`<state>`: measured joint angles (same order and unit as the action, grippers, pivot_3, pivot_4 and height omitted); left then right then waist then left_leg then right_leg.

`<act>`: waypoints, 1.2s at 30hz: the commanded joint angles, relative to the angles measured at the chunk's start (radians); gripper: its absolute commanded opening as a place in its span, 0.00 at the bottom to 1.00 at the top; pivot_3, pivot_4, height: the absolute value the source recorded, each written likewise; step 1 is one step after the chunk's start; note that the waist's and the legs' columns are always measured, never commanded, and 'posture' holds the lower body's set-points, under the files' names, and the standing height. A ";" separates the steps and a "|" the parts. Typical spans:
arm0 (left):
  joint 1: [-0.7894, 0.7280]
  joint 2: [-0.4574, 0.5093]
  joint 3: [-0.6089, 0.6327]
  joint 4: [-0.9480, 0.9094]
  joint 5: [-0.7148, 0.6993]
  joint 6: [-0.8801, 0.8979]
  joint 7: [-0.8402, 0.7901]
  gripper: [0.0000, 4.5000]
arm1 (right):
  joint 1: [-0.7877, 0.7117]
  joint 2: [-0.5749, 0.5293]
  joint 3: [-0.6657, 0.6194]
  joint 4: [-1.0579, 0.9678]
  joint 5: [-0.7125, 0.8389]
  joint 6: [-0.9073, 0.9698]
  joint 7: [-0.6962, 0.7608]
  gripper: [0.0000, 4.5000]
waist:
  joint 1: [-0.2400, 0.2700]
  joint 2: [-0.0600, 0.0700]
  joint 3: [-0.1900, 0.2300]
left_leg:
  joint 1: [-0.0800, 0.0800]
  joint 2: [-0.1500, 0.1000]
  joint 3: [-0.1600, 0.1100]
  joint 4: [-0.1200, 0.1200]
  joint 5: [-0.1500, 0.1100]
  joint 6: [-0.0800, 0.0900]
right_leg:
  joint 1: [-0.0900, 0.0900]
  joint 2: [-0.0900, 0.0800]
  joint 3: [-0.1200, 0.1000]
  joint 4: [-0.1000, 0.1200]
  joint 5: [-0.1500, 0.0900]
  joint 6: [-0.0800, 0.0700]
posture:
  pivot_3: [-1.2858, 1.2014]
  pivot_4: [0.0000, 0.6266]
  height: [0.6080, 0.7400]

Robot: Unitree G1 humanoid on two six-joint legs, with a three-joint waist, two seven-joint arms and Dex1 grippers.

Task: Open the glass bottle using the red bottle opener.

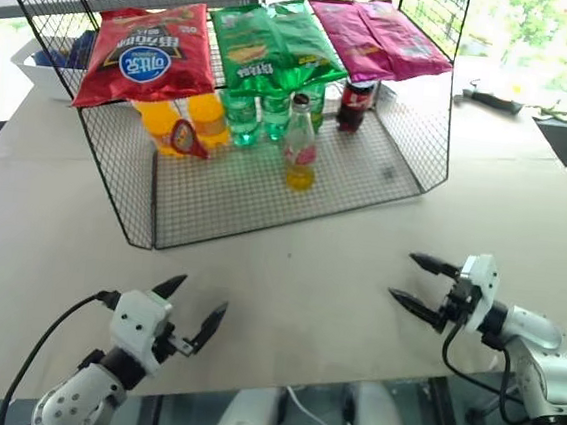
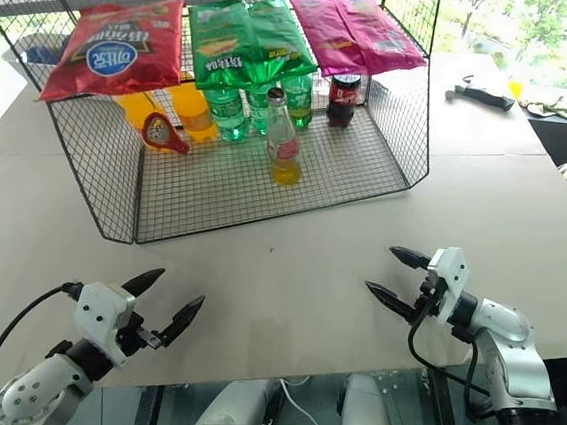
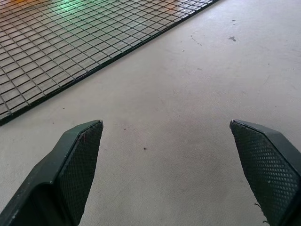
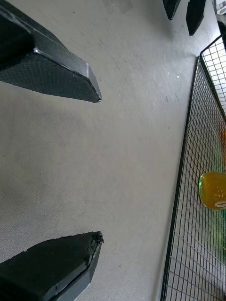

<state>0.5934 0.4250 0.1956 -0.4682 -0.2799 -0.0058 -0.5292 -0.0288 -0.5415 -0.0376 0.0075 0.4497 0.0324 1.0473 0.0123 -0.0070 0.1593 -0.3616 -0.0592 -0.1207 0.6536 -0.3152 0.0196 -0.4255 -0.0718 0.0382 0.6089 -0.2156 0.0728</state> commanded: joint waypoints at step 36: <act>-0.457 -0.127 0.092 0.030 -0.053 0.189 0.266 1.00 | -0.099 0.103 0.069 -0.341 0.076 0.156 -0.126 0.98 | 0.000 -0.004 -0.003 | 0.004 -0.001 -0.001 0.018 0.004 -0.005 | 0.004 0.003 0.000 0.017 0.004 -0.001 | 0.52 0.24 1.00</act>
<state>0.1764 0.2965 0.2514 -0.4385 -0.3184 0.1691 -0.2985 -0.0991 -0.4546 0.0241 -0.2628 0.4975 0.1708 0.9488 0.0125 -0.0109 0.1560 -0.3567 -0.0603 -0.1221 0.6712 -0.3114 0.0143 -0.4209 -0.0692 0.0382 0.6262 -0.2116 0.0719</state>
